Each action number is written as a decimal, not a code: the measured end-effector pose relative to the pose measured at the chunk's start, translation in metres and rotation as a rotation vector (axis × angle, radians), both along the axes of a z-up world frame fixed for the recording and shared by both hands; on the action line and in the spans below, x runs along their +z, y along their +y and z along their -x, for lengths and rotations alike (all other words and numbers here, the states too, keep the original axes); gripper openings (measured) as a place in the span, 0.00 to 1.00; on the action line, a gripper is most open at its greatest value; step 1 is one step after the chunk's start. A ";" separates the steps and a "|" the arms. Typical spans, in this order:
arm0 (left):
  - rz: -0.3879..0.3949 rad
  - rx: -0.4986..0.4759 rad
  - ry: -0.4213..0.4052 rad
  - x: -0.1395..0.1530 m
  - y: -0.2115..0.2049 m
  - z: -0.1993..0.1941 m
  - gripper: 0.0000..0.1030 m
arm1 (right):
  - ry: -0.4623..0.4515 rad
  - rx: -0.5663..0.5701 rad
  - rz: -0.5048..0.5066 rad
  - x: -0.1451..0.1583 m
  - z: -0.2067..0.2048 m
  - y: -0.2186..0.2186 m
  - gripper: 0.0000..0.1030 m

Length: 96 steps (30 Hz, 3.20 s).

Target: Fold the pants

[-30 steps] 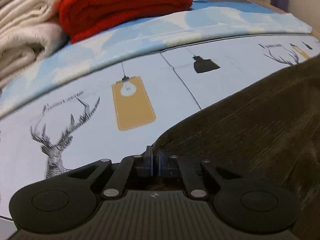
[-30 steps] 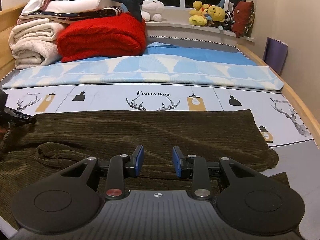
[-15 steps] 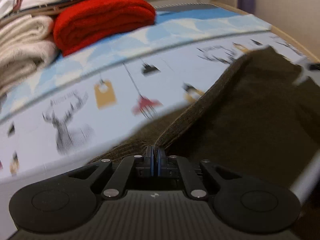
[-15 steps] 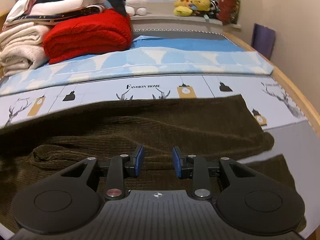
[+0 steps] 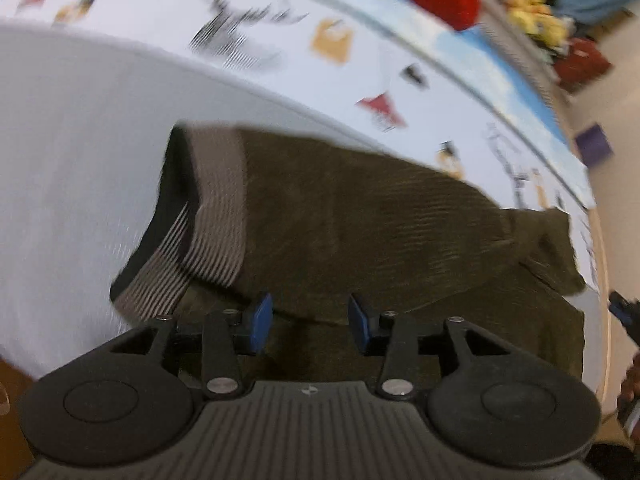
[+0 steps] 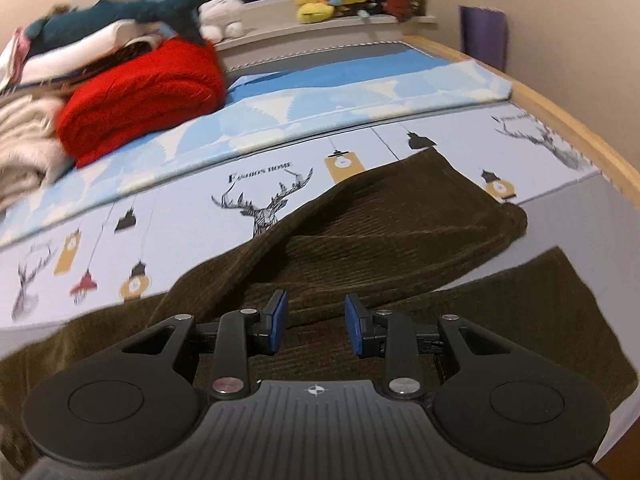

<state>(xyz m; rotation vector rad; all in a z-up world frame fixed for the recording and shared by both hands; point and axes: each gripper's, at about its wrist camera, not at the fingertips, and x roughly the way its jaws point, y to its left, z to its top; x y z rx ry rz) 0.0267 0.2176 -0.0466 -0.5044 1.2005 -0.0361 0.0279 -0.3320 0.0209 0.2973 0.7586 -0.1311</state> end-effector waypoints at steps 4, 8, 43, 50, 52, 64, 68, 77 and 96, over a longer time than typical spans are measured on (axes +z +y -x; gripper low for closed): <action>0.040 0.089 0.115 -0.024 0.010 -0.012 0.65 | -0.015 -0.023 -0.089 -0.001 -0.002 -0.006 0.32; 0.042 0.168 0.126 -0.030 0.026 -0.024 0.65 | -0.033 -0.022 -0.188 -0.004 -0.011 -0.010 0.33; -0.085 0.277 0.084 -0.011 0.026 -0.052 0.19 | 0.105 -0.064 -0.384 -0.092 -0.147 0.022 0.05; -0.072 0.258 -0.042 0.022 0.032 -0.034 0.15 | 0.045 0.046 -0.356 -0.047 -0.097 -0.005 0.04; -0.067 0.256 -0.064 0.030 0.036 -0.028 0.15 | 0.032 0.144 -0.332 -0.037 -0.076 -0.013 0.04; -0.130 0.203 0.091 0.017 0.042 -0.026 0.18 | 0.317 0.448 -0.217 -0.071 -0.008 -0.057 0.08; -0.128 0.212 0.105 0.015 0.038 -0.033 0.31 | 0.166 0.214 -0.220 -0.052 -0.023 -0.092 0.16; -0.175 0.180 0.141 0.005 0.030 -0.044 0.45 | 0.125 0.071 -0.098 -0.067 -0.085 -0.072 0.40; -0.192 0.177 0.140 0.007 0.026 -0.047 0.46 | 0.235 -0.012 0.189 -0.081 -0.132 -0.022 0.06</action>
